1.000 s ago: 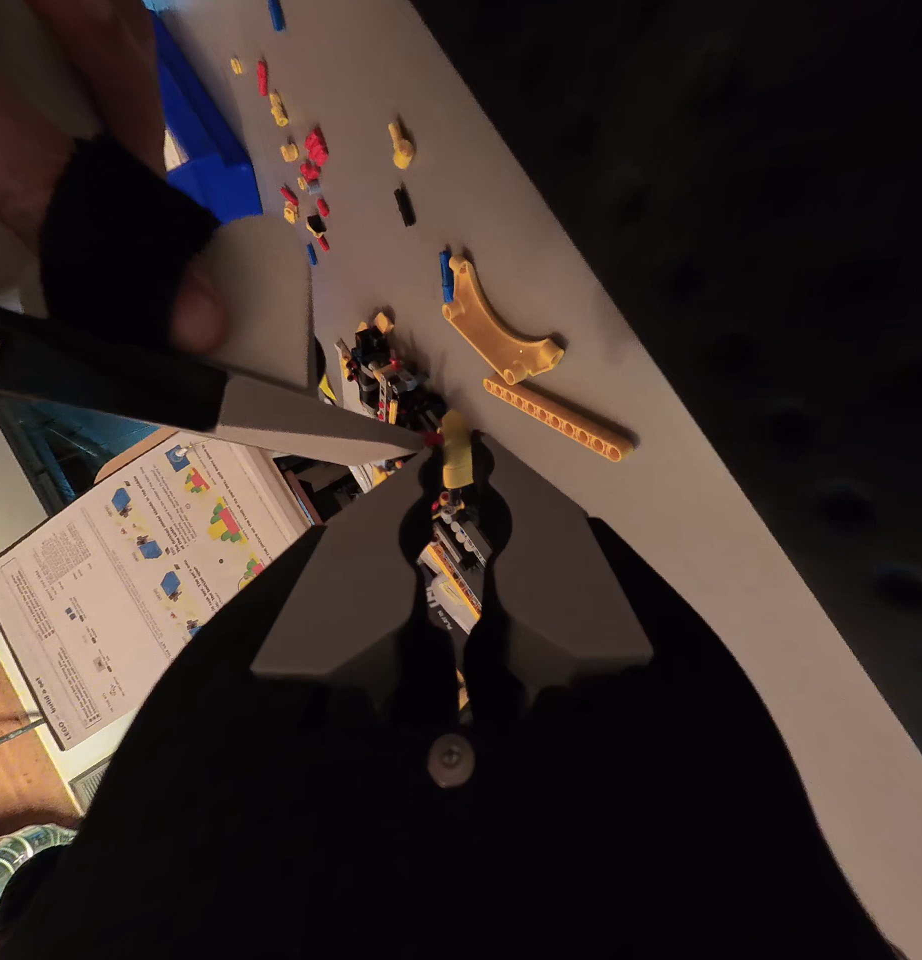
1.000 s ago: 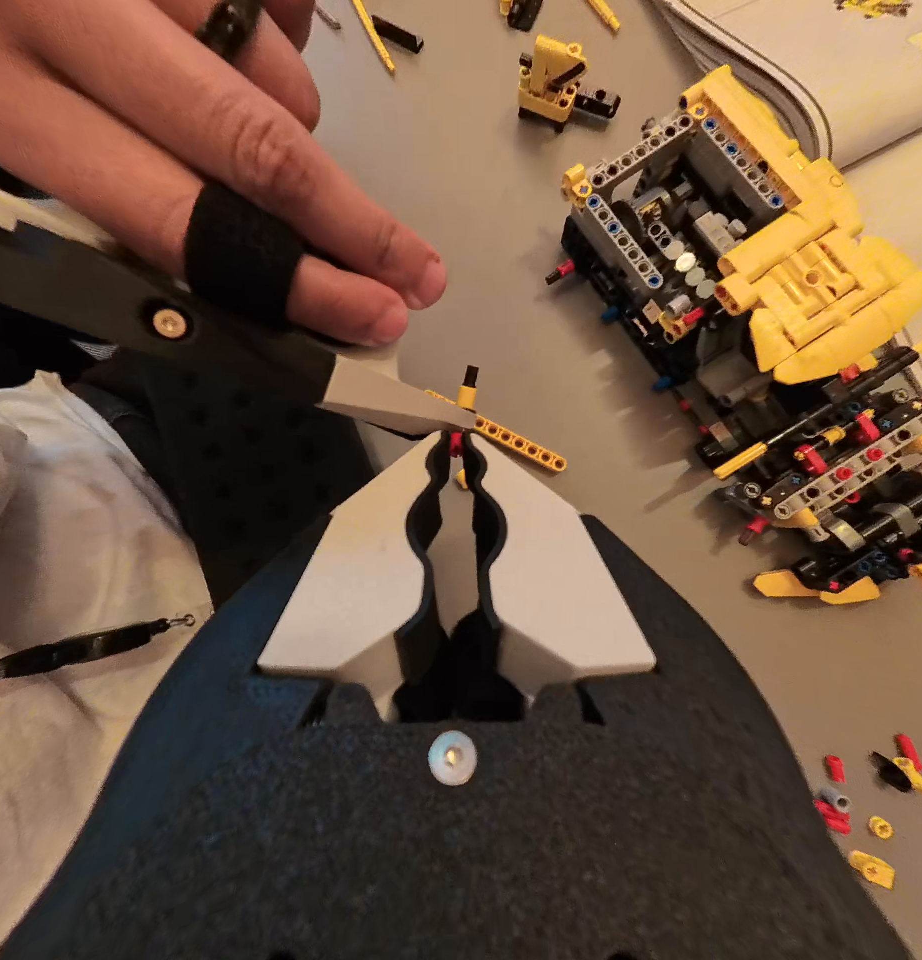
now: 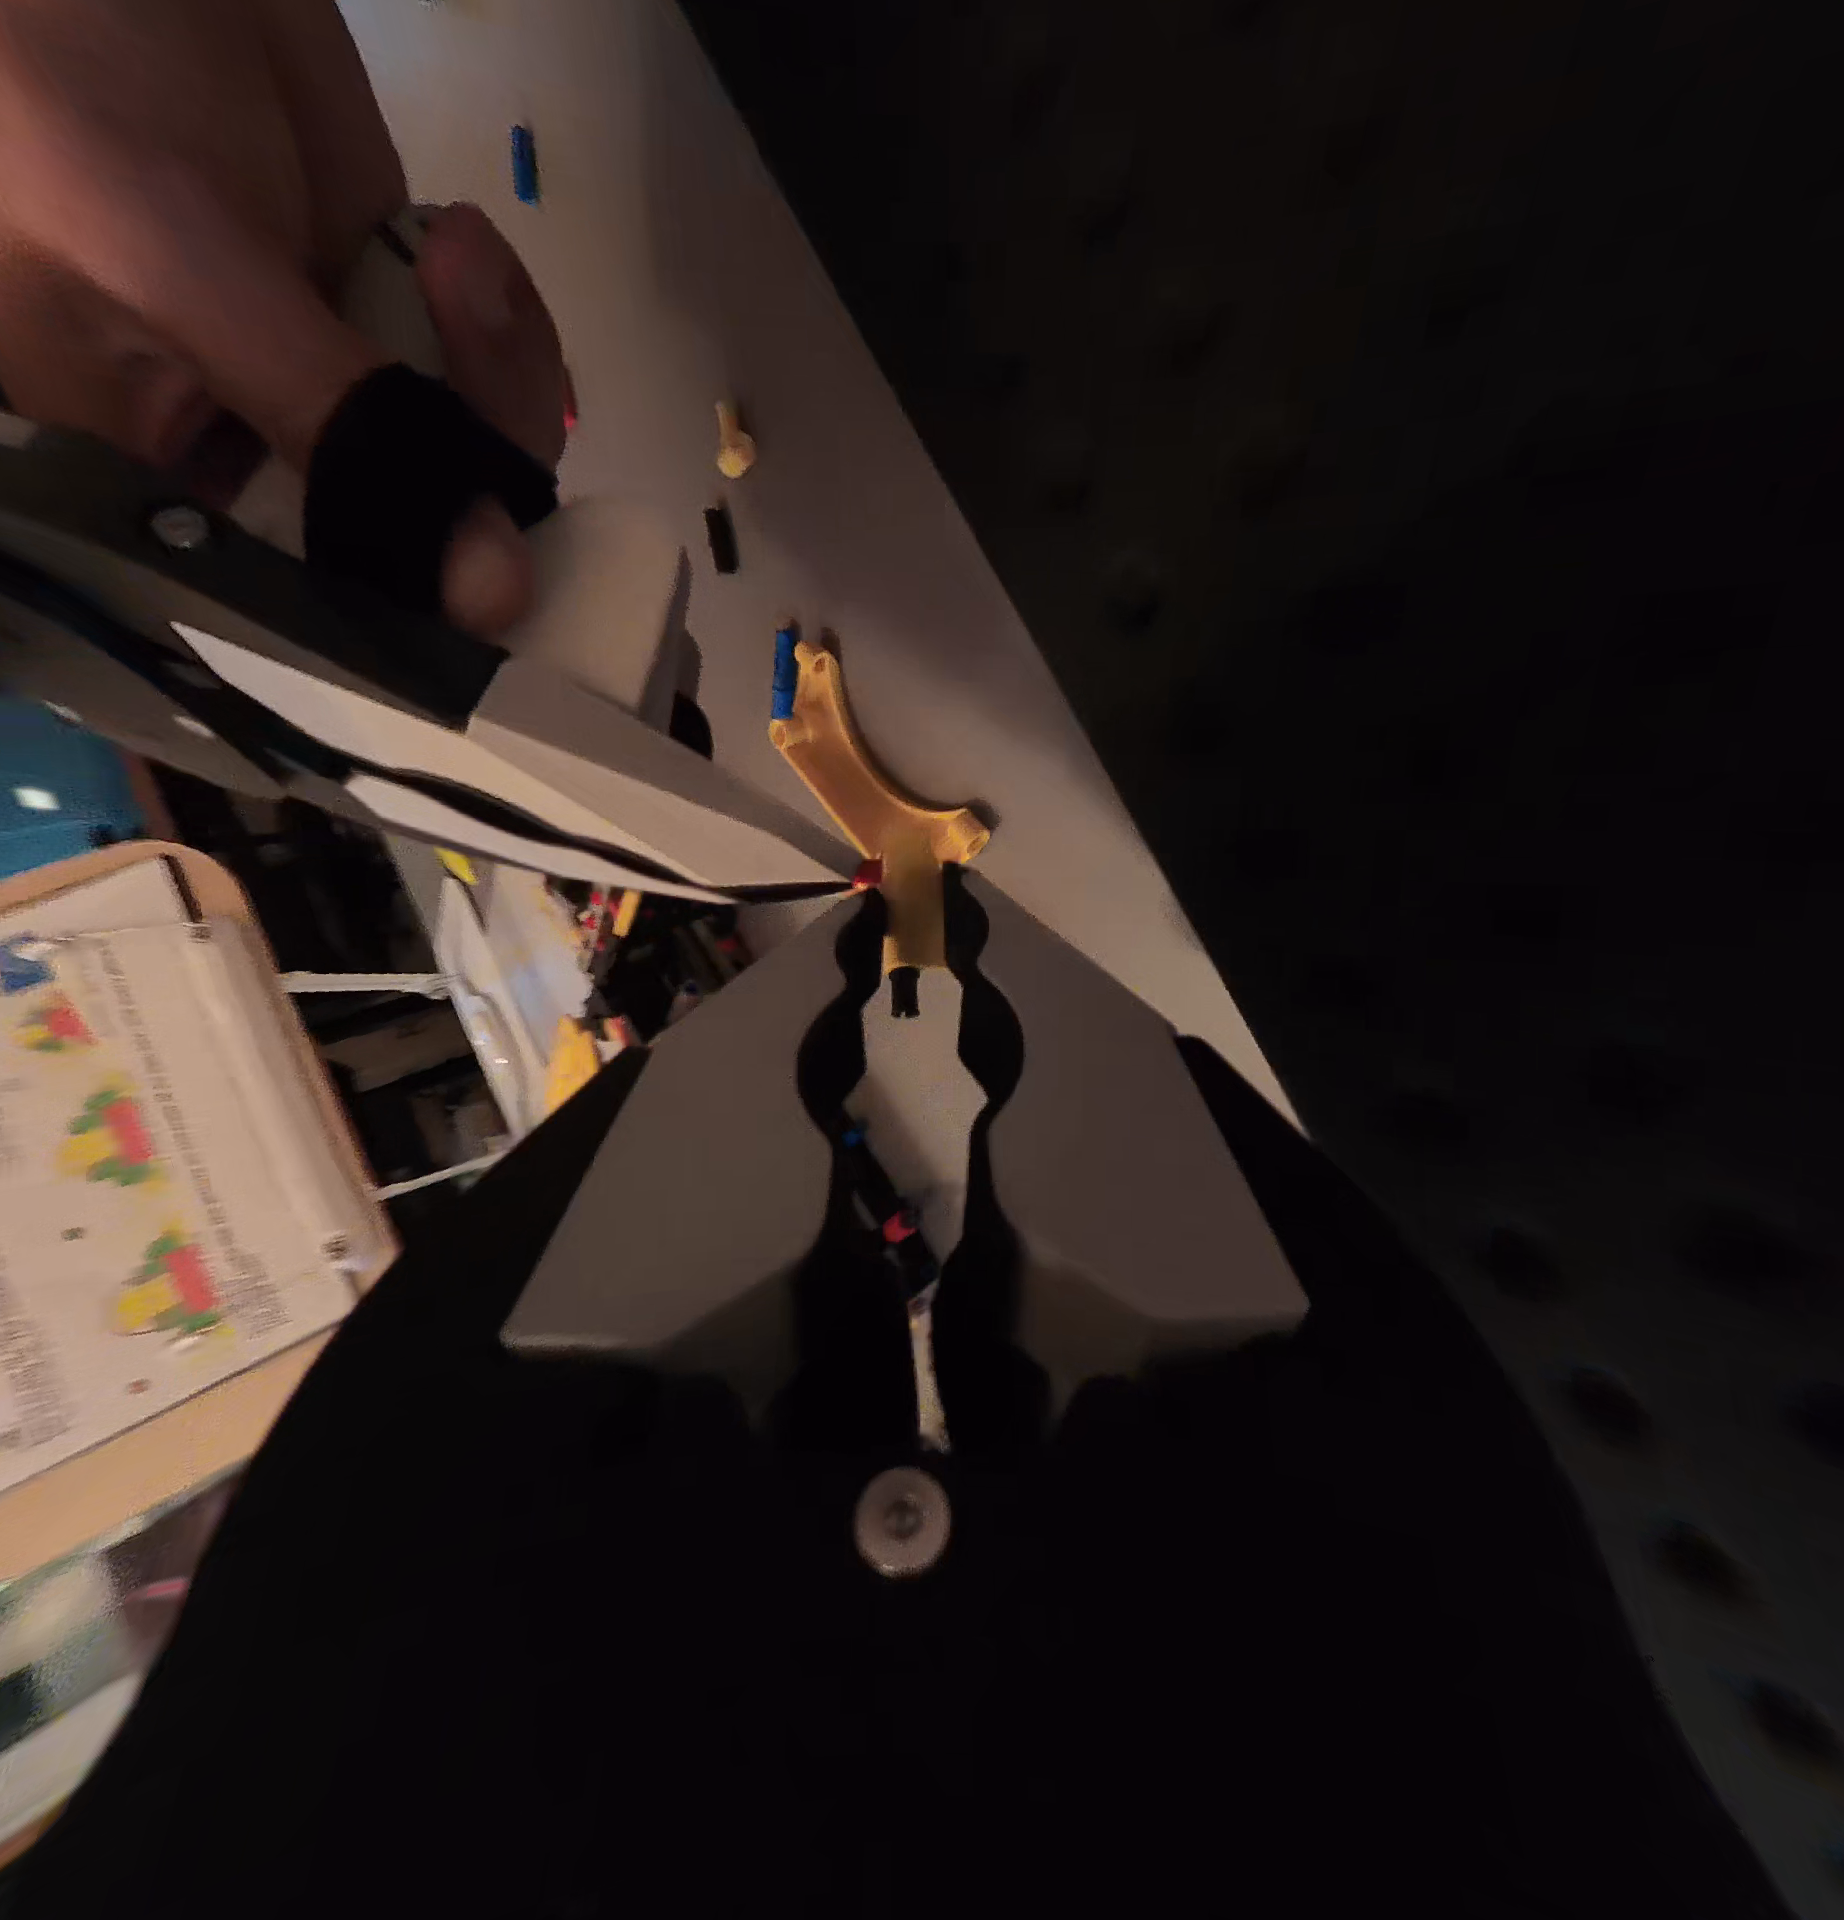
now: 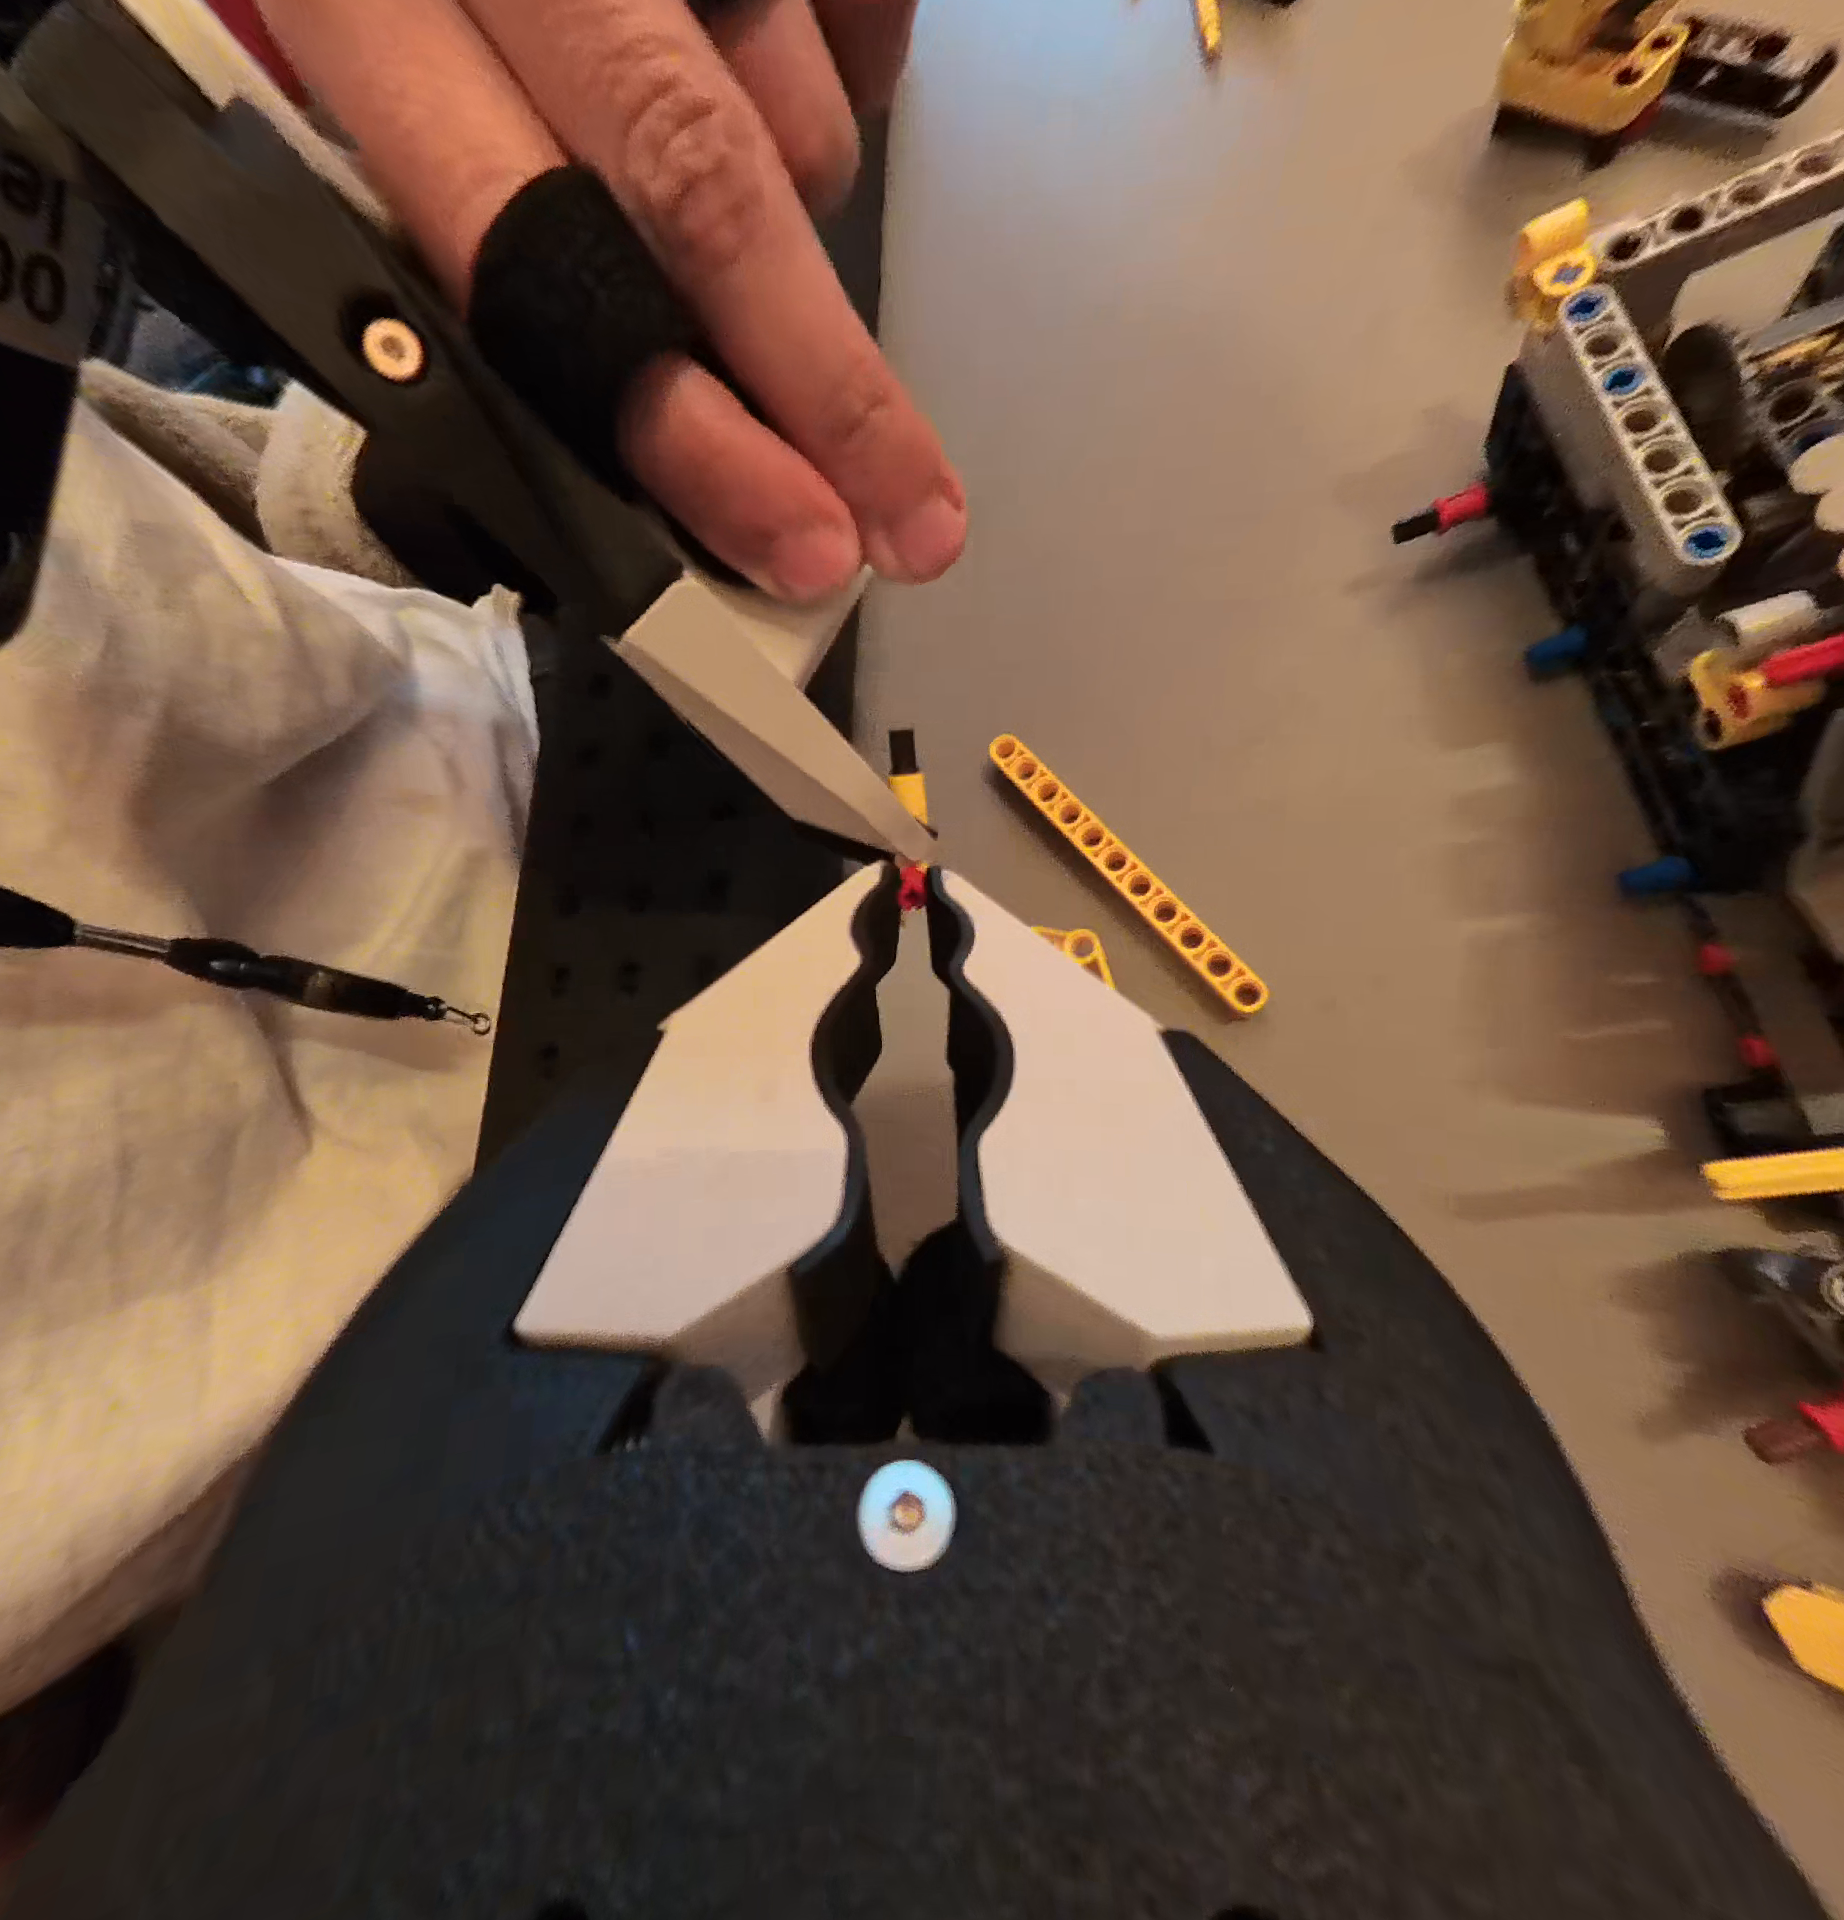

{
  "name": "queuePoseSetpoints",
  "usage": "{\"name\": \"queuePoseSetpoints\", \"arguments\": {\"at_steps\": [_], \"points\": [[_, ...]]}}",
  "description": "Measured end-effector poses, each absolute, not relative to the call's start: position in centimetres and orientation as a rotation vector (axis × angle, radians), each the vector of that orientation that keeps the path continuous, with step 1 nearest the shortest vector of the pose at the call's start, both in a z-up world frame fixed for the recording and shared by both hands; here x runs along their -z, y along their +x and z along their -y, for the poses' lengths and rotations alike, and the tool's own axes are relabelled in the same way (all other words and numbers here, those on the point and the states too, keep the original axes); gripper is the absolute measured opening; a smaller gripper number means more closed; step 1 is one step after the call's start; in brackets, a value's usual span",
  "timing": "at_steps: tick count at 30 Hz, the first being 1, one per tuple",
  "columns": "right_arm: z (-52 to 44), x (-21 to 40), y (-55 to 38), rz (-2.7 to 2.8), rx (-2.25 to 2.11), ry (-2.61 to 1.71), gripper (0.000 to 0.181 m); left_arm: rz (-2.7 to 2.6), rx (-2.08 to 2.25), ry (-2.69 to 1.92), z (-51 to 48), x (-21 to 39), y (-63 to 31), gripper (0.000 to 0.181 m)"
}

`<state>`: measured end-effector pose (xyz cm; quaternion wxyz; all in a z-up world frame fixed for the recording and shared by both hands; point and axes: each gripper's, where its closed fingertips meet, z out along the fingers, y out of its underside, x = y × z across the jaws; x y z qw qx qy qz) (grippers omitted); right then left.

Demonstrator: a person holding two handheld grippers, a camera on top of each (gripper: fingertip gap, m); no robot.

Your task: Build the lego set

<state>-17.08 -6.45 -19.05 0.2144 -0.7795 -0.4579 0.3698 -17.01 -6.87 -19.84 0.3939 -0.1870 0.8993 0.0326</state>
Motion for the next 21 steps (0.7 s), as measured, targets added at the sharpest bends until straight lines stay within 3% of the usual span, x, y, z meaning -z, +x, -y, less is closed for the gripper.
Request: {"name": "queuePoseSetpoints", "arguments": {"at_steps": [2, 4, 8, 13, 21], "points": [[6.3, 18.7, -17.0, 1.257, -1.055, -2.149, 0.009, -2.285, 0.034, -0.565, 7.1, 19.8, -16.8, 0.011], [6.0, 18.0, -16.6, 1.234, -1.031, -2.109, 0.025, -2.276, 0.129, -0.638, 7.0, 19.6, -16.7, 0.011], [5.5, 17.0, -15.4, 1.252, -0.845, -1.993, 0.035, -2.244, 0.379, -0.809, 6.8, 19.1, -16.6, 0.011], [6.2, 17.0, -16.7, 1.344, -0.658, -1.836, 0.033, -2.2, 0.799, -1.026, 7.3, 17.3, -16.8, 0.011], [6.2, 15.2, -17.4, 1.3, -0.67, -1.737, 0.028, -2.165, 1.02, -1.105, 8.0, 15.7, -17.0, 0.011]]}}
